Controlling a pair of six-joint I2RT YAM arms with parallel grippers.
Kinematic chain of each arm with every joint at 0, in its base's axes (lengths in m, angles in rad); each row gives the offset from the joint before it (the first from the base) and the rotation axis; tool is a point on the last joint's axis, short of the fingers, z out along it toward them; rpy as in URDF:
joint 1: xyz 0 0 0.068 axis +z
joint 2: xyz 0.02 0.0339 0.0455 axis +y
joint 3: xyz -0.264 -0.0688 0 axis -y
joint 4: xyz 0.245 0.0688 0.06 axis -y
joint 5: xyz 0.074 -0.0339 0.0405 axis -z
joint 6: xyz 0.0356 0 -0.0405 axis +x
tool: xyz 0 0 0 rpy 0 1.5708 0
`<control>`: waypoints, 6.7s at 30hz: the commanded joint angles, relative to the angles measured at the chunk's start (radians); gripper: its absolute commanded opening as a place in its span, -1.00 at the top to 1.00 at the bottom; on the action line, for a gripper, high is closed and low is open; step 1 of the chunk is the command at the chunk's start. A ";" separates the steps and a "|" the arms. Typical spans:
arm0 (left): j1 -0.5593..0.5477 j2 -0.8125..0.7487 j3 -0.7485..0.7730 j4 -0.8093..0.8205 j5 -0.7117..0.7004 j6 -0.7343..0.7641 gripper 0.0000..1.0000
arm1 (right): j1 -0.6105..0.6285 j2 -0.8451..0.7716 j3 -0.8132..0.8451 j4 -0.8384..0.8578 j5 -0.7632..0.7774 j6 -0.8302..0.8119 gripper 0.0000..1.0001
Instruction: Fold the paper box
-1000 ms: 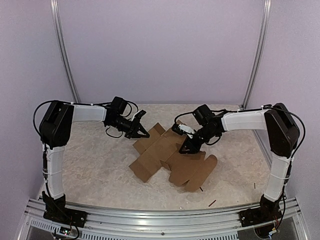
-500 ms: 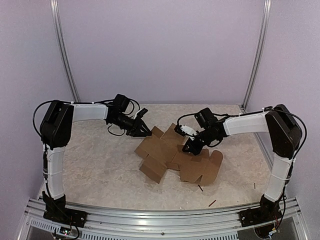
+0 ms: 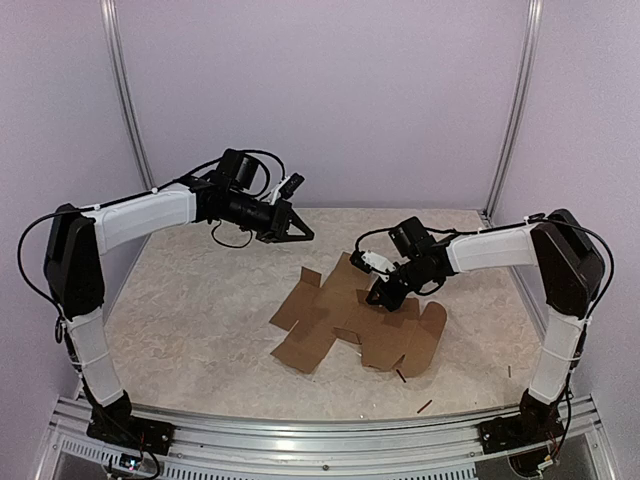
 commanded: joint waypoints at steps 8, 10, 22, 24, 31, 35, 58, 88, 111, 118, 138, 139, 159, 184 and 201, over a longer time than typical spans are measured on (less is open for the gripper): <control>-0.094 0.323 -0.022 0.082 0.117 -0.043 1.00 | 0.010 -0.030 -0.014 0.009 0.013 0.011 1.00; -0.097 0.350 -0.007 0.067 0.117 -0.033 1.00 | 0.010 -0.028 -0.018 0.014 0.011 0.013 1.00; -0.105 0.479 0.060 -0.007 -0.028 -0.019 1.00 | 0.010 -0.010 0.004 0.000 -0.004 0.011 0.95; -0.108 0.492 0.065 -0.009 -0.031 -0.019 1.00 | 0.010 -0.009 0.006 -0.001 -0.003 0.009 0.94; -0.116 0.525 0.087 -0.063 -0.090 -0.005 1.00 | 0.010 -0.007 0.025 -0.019 -0.016 0.007 0.71; -0.121 0.535 0.086 -0.076 -0.095 -0.001 1.00 | 0.009 -0.013 0.037 -0.024 -0.048 0.011 0.64; -0.125 0.542 0.085 -0.087 -0.097 0.005 1.00 | 0.009 0.041 0.044 -0.138 -0.292 -0.044 0.29; -0.134 0.530 0.079 -0.099 -0.116 0.009 1.00 | -0.093 -0.051 0.000 -0.113 -0.035 -0.001 0.89; -0.137 0.536 0.078 -0.094 -0.112 -0.003 1.00 | -0.052 0.039 0.029 -0.198 -0.112 -0.057 0.93; -0.137 0.539 0.076 -0.095 -0.110 -0.009 1.00 | -0.037 0.009 0.041 -0.199 -0.136 -0.038 0.93; -0.140 0.546 0.075 -0.088 -0.105 -0.017 1.00 | 0.048 0.015 0.043 -0.194 -0.153 -0.050 0.94; -0.140 0.545 0.075 -0.088 -0.106 -0.016 1.00 | 0.052 0.017 0.043 -0.195 -0.152 -0.051 0.94; -0.142 0.533 0.063 -0.092 -0.105 -0.011 1.00 | 0.086 -0.006 0.043 -0.256 -0.245 -0.071 0.94; -0.150 0.453 0.029 -0.068 -0.085 0.006 1.00 | 0.145 0.135 0.135 -0.232 -0.278 -0.067 0.81; -0.222 0.236 -0.158 -0.228 -0.191 0.055 1.00 | 0.147 0.113 0.098 -0.219 -0.297 -0.058 0.80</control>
